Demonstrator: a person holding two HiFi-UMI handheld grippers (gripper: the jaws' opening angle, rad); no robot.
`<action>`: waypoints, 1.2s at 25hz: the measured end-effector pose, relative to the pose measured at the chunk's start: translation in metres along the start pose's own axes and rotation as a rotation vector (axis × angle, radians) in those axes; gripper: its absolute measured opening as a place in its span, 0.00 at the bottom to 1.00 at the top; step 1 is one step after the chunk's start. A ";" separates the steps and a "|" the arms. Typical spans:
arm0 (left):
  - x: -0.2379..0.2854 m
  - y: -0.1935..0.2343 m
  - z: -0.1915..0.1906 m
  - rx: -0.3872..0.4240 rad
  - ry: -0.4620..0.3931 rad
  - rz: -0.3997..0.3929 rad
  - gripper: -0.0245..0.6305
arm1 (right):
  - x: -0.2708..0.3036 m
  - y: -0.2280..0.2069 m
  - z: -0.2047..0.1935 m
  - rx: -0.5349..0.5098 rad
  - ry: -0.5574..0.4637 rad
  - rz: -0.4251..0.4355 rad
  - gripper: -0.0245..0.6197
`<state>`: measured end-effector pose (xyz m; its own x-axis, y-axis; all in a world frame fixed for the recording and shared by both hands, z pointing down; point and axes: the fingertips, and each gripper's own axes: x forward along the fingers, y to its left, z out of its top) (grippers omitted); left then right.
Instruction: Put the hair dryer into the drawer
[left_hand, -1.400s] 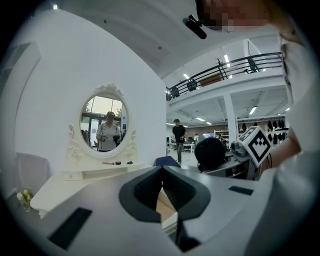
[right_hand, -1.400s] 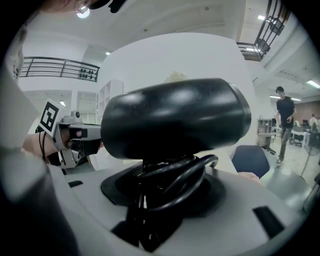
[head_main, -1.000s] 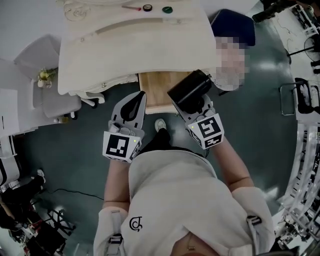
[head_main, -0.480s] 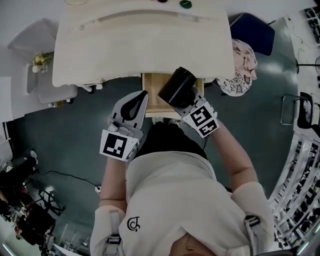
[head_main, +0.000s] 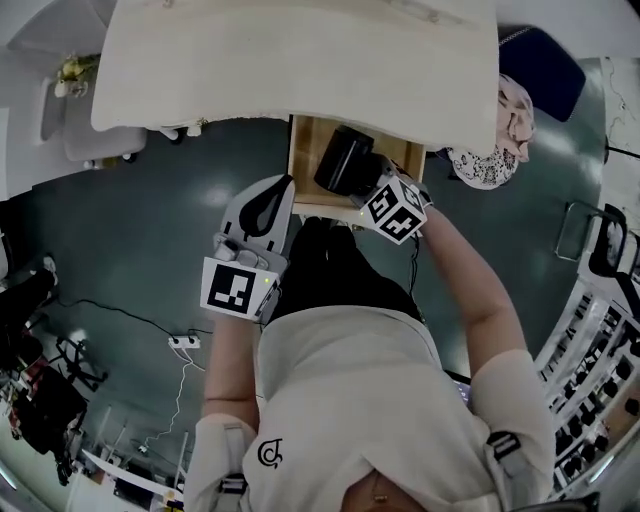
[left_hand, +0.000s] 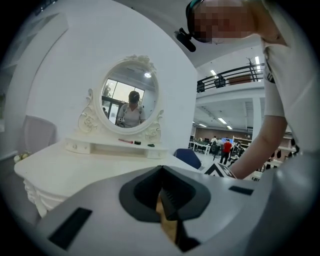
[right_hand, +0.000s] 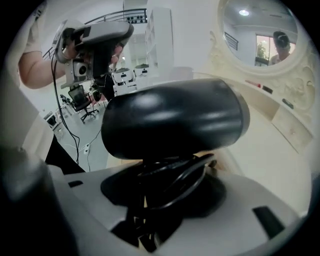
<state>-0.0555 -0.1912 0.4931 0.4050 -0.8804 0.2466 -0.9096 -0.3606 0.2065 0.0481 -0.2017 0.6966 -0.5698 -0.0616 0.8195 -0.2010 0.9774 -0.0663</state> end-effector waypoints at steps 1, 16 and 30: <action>-0.001 0.001 -0.005 -0.009 0.006 0.010 0.06 | 0.007 0.000 -0.005 -0.004 0.019 0.012 0.40; -0.019 0.005 -0.053 -0.104 0.063 0.054 0.06 | 0.092 0.018 -0.058 -0.085 0.316 0.155 0.40; -0.018 0.013 -0.046 -0.128 0.031 0.072 0.06 | 0.096 0.019 -0.059 -0.016 0.315 0.176 0.53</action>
<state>-0.0701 -0.1656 0.5351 0.3437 -0.8921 0.2934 -0.9179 -0.2532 0.3057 0.0366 -0.1772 0.8075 -0.3204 0.1709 0.9317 -0.1076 0.9707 -0.2151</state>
